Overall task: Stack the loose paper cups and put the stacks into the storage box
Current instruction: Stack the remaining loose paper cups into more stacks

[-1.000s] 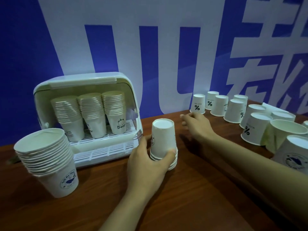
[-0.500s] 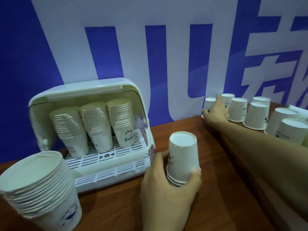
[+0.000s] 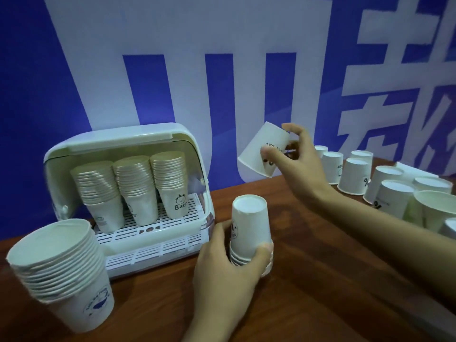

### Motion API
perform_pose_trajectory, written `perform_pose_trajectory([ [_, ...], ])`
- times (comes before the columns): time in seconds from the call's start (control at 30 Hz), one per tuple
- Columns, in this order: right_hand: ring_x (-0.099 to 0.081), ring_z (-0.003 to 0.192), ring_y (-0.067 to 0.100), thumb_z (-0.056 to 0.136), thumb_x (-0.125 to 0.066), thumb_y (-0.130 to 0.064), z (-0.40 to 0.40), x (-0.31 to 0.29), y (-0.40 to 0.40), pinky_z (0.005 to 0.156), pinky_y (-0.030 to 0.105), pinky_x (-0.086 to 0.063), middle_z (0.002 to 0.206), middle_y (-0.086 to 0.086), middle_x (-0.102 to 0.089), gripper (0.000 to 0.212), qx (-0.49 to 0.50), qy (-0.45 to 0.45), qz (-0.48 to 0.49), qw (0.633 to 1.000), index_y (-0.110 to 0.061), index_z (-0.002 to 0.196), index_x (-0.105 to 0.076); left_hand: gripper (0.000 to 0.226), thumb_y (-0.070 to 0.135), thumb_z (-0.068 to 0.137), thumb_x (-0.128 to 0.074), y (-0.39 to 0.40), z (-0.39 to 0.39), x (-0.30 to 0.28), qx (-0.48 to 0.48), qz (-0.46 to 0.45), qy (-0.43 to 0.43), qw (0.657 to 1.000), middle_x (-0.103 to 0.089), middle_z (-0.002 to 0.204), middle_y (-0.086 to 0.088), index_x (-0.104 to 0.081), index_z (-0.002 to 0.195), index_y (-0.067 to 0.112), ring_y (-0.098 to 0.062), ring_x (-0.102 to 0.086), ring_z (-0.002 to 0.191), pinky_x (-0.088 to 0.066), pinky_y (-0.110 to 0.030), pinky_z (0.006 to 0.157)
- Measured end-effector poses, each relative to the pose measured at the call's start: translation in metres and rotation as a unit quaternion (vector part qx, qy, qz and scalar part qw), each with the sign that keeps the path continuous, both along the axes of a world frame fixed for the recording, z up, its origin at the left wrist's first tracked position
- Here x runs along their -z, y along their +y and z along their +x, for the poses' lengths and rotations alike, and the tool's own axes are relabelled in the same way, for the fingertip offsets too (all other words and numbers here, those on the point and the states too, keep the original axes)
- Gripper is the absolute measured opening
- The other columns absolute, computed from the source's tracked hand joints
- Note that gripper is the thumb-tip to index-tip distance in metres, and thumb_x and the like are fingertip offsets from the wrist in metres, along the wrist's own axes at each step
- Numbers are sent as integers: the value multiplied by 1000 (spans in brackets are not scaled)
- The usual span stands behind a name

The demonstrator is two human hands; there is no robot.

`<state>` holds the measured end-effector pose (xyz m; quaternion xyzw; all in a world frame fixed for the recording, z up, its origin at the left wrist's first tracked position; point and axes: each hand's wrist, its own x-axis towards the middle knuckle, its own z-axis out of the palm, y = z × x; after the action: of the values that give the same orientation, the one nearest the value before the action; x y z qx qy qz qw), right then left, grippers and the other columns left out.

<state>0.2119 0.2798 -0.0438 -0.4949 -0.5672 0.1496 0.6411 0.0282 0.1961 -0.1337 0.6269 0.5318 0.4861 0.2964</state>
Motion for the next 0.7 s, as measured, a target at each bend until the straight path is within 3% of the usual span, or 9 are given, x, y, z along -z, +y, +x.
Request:
perform_pose_trajectory([
  [0.13, -64, 95, 11, 82, -76, -39, -14, -7, -65, 77, 24, -55, 108, -10, -65, 44, -85, -121, 26, 989, -34, 121, -57, 67, 79, 56, -72, -3, 0, -3, 13, 5, 0, 1000, -72, 113, 22, -57, 117, 56, -2, -69, 103, -60, -42, 90],
  [0.23, -59, 95, 3, 78, -79, -44, -20, 4, -77, 83, 20, -50, 105, -18, -65, 51, -61, -260, -31, 963, -33, 124, -60, 60, 75, 58, -75, -5, 0, -2, 27, 5, 2, 1000, -73, 114, 20, -58, 114, 60, -3, -69, 105, -60, -41, 90],
  [0.3, -58, 99, 4, 73, -74, -50, -25, 16, -79, 90, 30, -50, 109, -15, -66, 56, -49, -317, -52, 946, -32, 124, -60, 78, 74, 55, -77, -6, -1, -1, 25, 12, 6, 1000, -71, 119, 18, -59, 127, 49, -6, -67, 112, -58, -44, 95],
  [0.4, -59, 105, 8, 71, -70, -51, -29, 32, -81, 92, 36, -50, 114, -13, -66, 55, -61, -316, -58, 945, -29, 120, -59, 112, 76, 52, -73, -4, -3, -1, 20, 2, 8, 1000, -62, 135, 16, -44, 152, 33, -10, -59, 128, -52, -44, 107],
  [0.43, -59, 106, 7, 73, -69, -51, -29, 35, -82, 93, 36, -50, 115, -13, -65, 54, -64, -313, -52, 946, -28, 120, -58, 109, 76, 53, -71, -4, -4, -1, 21, 2, 9, 1000, -62, 134, 15, -45, 151, 34, -10, -59, 127, -52, -44, 106],
  [0.57, -58, 110, 6, 80, -65, -49, -29, 46, -83, 95, 35, -50, 122, -14, -63, 53, -81, -299, -42, 950, -29, 128, -54, 63, 66, 62, -68, 1, -5, 5, 21, 23, 20, 999, -70, 114, 16, -60, 123, 48, -6, -67, 106, -59, -40, 88],
  [0.7, -56, 114, 4, 83, -63, -46, -33, 55, -83, 96, 32, -49, 127, -13, -58, 55, -94, -270, -50, 957, -32, 134, -47, 37, 42, 76, -80, 6, -7, 8, 17, 26, 16, 999, -74, 103, 21, -62, 106, 53, 5, -68, 94, -54, -20, 76],
])
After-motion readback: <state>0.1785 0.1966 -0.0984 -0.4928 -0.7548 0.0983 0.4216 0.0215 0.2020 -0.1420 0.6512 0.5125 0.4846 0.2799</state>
